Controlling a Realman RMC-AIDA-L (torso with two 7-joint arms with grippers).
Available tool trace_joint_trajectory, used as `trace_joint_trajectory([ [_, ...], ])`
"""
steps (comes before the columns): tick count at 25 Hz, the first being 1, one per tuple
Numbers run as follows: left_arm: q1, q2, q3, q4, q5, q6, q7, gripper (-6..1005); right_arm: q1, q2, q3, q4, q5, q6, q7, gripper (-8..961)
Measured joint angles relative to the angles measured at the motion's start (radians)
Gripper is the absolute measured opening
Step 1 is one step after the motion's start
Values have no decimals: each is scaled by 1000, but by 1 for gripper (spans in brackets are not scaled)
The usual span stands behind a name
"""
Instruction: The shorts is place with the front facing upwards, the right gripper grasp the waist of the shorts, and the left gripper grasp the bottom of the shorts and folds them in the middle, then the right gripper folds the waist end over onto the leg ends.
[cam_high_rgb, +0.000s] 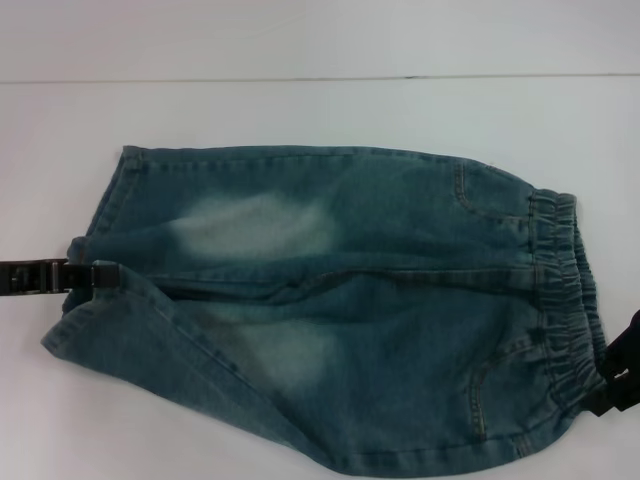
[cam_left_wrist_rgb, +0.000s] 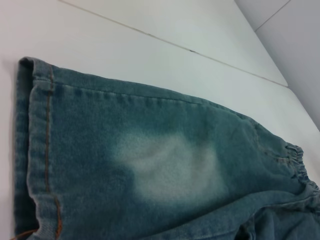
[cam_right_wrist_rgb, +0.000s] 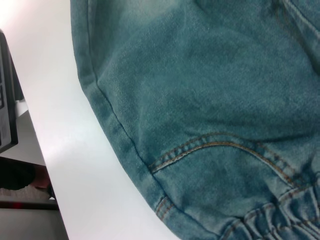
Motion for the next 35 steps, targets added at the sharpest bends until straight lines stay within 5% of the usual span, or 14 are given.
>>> trace_joint_trajectory([
  [3, 1, 2, -1, -3, -11, 2, 1, 27, 0, 0, 0, -3, 0, -1, 2, 475],
  [6, 4, 7, -1, -10, -23, 6, 1, 27, -2, 2, 1, -5, 0, -2, 0, 227],
  [12, 6, 11, -1, -13, -37, 14, 5, 27, -7, 2, 40, -5, 0, 0, -3, 39],
  [24, -8, 47, 4, -126, -184, -65, 7, 27, -100, -37, 358, 21, 234, 25, -24, 46],
  [29, -12, 30, 7, -162, -225, -195, 16, 27, -161, -7, 418, 42, 436, 87, 10, 55],
  [35, 1, 11, 2, -179, -296, -275, 57, 27, -223, 53, 433, 48, 597, 289, -63, 65],
])
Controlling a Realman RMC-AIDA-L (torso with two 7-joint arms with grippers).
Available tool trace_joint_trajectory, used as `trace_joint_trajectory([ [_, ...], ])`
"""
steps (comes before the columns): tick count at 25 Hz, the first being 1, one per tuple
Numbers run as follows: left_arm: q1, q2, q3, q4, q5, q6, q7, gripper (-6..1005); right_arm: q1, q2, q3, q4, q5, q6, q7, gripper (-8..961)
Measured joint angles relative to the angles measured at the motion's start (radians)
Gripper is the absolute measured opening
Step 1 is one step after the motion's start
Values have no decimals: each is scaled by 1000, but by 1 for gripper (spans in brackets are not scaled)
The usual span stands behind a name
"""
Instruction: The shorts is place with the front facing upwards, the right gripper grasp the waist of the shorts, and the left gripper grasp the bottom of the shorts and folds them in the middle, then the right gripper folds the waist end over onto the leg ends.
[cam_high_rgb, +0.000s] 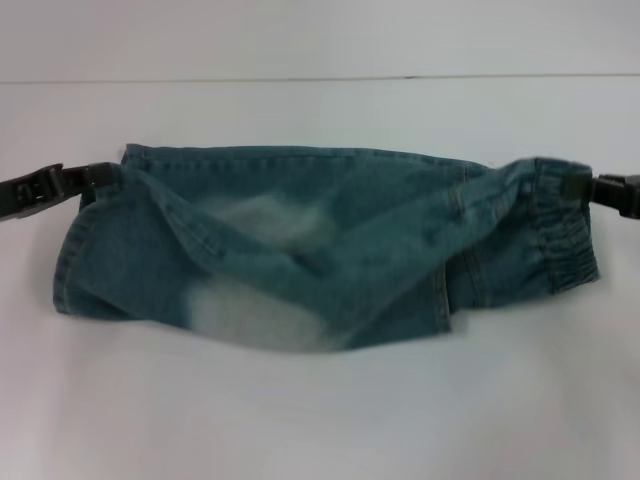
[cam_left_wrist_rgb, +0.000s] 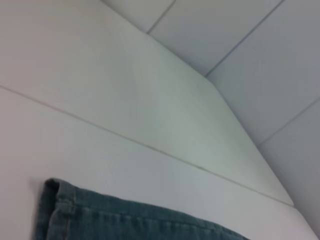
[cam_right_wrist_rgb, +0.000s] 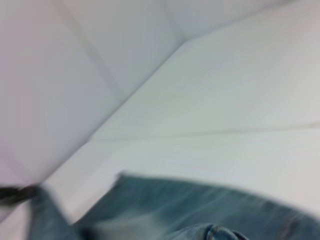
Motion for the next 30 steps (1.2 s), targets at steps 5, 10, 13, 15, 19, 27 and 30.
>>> trace_joint_trajectory([
  [5, 28, -6, -1, -37, -93, -29, 65, 28, 3, 21, 2, 90, 49, 189, -102, 74],
  [10, 19, -7, -2, -81, -143, -93, 120, 28, 30, 26, -31, 174, 69, 336, -149, 83],
  [13, -2, -10, -1, -93, -151, -150, 149, 28, 37, 25, -59, 177, 69, 351, -155, 89],
  [15, -19, -10, 1, -97, -161, -179, 167, 28, 41, 24, -83, 175, 69, 351, -160, 92],
  [19, -50, -13, 3, -98, -184, -254, 211, 27, 49, 21, -106, 173, 69, 355, -201, 100],
  [27, -74, -26, 10, -110, -204, -420, 283, 27, 36, 23, -97, 178, 163, 346, -316, 114],
  [30, -77, -34, 23, -132, -208, -477, 311, 27, 25, 25, -96, 179, 213, 344, -341, 120],
])
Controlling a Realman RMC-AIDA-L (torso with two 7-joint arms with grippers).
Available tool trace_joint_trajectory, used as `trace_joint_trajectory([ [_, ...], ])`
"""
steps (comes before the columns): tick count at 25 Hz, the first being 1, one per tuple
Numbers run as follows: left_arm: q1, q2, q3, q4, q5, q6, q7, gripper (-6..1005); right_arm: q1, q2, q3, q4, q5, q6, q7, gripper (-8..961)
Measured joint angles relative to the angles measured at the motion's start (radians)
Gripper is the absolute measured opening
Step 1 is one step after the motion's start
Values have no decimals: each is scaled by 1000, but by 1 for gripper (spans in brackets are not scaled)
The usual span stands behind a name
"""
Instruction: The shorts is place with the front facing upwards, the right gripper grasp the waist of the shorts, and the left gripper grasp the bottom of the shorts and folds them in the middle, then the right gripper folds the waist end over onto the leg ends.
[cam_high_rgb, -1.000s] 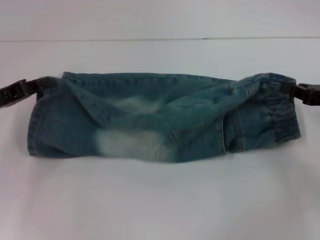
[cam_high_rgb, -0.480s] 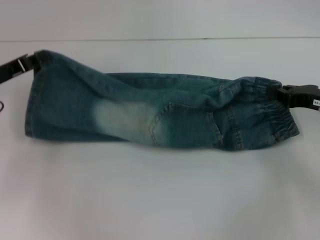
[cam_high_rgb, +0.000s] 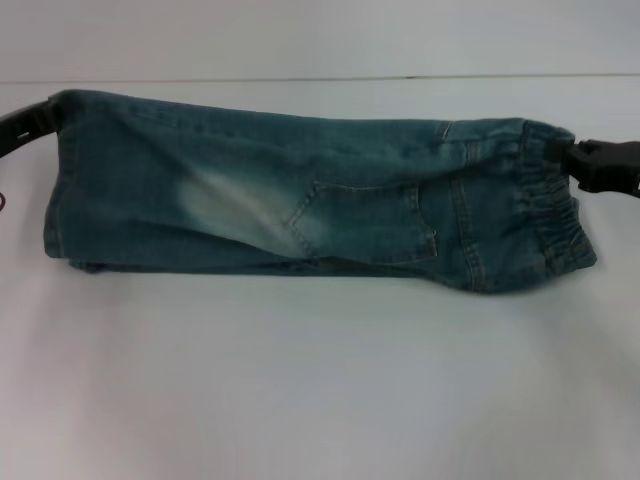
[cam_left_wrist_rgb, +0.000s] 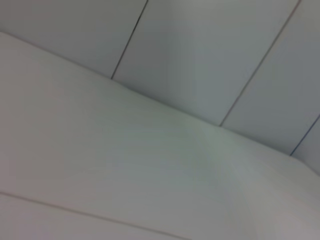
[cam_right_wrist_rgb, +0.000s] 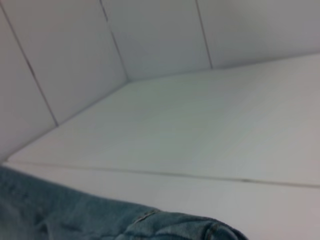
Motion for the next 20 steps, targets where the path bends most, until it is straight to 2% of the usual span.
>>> trace_joint_trajectory([
  [5, 0, -3, 24, -15, 0, -40, 8, 28, -10, 1, -7, 3, 59, 7, -47, 129],
  [12, 8, 0, 62, -38, 7, -46, 10, 27, 36, -25, -58, 3, -21, 44, -38, 141],
  [20, 10, -13, 76, -40, 5, -46, 10, 68, 83, -30, -84, 11, -94, 94, 25, 156],
])
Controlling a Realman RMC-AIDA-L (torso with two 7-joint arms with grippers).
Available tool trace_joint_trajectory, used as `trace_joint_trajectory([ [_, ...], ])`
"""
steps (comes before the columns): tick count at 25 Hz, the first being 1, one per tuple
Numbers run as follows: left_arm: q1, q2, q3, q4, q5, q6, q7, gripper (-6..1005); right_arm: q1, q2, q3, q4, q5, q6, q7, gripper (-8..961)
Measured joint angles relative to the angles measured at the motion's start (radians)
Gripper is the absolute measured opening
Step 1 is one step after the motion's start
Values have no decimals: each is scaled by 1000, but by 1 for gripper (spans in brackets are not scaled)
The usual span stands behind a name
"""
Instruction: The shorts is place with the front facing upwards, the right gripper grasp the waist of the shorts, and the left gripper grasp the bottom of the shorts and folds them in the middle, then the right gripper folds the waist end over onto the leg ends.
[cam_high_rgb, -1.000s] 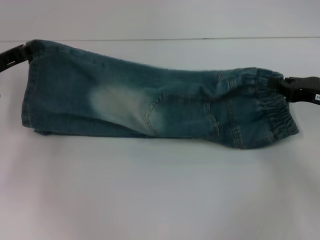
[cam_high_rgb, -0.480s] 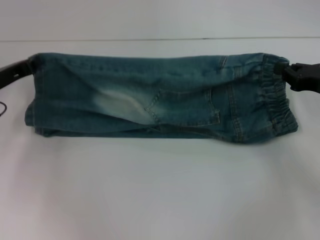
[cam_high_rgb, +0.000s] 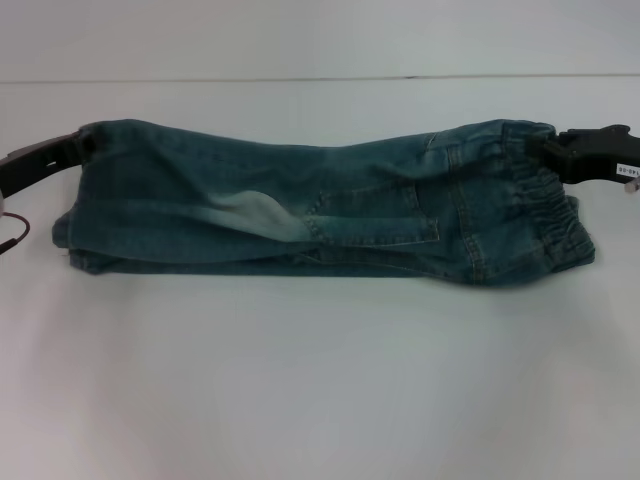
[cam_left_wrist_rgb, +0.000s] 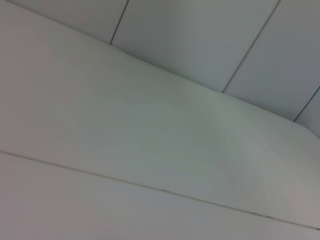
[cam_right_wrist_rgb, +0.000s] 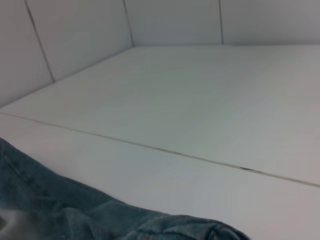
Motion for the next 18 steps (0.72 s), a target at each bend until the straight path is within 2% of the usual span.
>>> trace_joint_trajectory([
  [6, -1, -10, 0, 5, 1, -32, 0, 117, 6, -1, -7, 0, -8, 23, 25, 166],
  [8, 1, -13, 0, 10, 1, -41, 0, 245, 5, -1, -7, -3, -8, 25, 32, 170],
  [14, 9, -6, 0, 14, 2, -25, 0, 580, 1, -26, -8, -10, -18, 41, 81, 446],
  [18, 35, -8, 0, 46, -1, 43, 13, 742, 0, -48, -11, -23, -48, 27, 159, 613],
])
